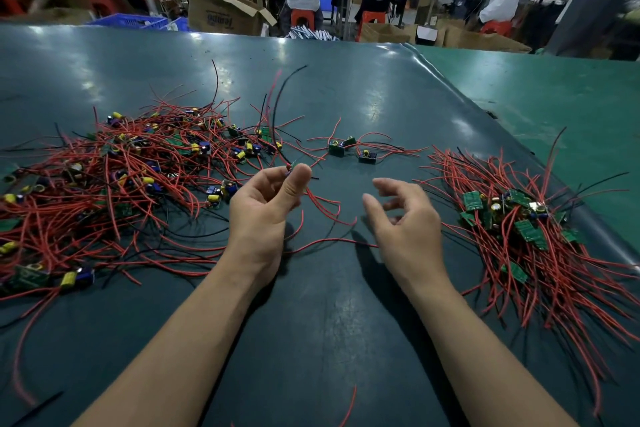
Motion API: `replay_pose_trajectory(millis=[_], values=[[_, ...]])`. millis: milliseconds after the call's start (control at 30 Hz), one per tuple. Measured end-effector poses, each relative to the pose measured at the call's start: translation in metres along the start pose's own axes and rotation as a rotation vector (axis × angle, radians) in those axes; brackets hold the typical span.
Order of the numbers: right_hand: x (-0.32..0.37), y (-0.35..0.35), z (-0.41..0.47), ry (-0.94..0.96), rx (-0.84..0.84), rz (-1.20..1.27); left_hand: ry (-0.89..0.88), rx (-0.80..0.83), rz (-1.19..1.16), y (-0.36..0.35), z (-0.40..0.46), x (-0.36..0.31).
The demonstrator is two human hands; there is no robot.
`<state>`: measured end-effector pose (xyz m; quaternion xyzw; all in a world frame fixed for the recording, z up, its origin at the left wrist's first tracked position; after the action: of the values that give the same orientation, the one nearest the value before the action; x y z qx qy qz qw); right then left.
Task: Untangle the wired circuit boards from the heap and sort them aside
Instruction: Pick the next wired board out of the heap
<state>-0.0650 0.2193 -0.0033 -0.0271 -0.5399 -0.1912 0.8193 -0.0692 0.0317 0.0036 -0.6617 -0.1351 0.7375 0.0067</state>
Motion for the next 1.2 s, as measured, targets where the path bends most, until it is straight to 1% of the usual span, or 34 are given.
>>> replay_pose_trajectory(millis=[33,100,167,200,267,333,400,533,600,667,800,900,967,1067,1200], values=[[0.002,-0.002,-0.001,-0.020,0.018,0.077,0.044,0.053,-0.074,-0.003,0.000,0.002],[0.002,-0.006,-0.003,-0.157,0.066,0.329,0.130,0.172,-0.208,-0.009,-0.002,0.001],[0.003,-0.013,-0.007,-0.347,0.151,0.626,0.177,0.298,-0.159,-0.015,-0.008,0.001],[0.005,-0.016,-0.010,-0.407,0.204,0.721,0.179,0.361,-0.100,-0.020,-0.013,0.002],[0.008,-0.021,-0.013,-0.458,0.297,0.807,0.147,0.463,-0.012,-0.031,-0.026,0.007],[0.010,-0.022,-0.015,-0.433,0.340,0.817,0.116,0.478,0.042,-0.039,-0.032,0.014],[0.011,-0.022,-0.015,-0.424,0.335,0.783,0.103,0.438,0.104,-0.038,-0.031,0.017],[0.009,-0.018,-0.013,-0.426,0.301,0.686,0.149,0.394,0.165,-0.033,-0.027,0.018],[0.010,-0.017,-0.014,-0.418,0.327,0.669,0.162,0.377,0.175,-0.032,-0.026,0.019],[0.011,-0.018,-0.015,-0.430,0.370,0.691,0.155,0.418,0.224,-0.034,-0.027,0.019],[0.013,-0.018,-0.014,-0.436,0.462,0.713,0.081,0.557,0.295,-0.038,-0.034,0.015],[0.011,-0.020,-0.018,-0.466,0.536,0.727,0.058,0.595,0.336,-0.036,-0.034,0.015],[0.011,-0.019,-0.018,-0.461,0.534,0.712,0.053,0.593,0.382,-0.036,-0.036,0.016],[0.012,-0.014,-0.012,-0.407,0.478,0.654,0.034,0.557,0.414,-0.037,-0.036,0.013],[0.012,-0.012,-0.009,-0.378,0.431,0.628,0.053,0.546,0.405,-0.037,-0.034,0.013]])
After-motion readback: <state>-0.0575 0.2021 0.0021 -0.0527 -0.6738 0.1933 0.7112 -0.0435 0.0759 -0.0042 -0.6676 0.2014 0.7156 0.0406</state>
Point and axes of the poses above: each hand's wrist, its own z-axis towards the middle knuckle, its own y-axis out of the back of the hand, x = y × z, the point moved 5 cm from there along z, towards the middle knuckle, and after that the axes turned 14 degrees about z, right-handed, at the moved point
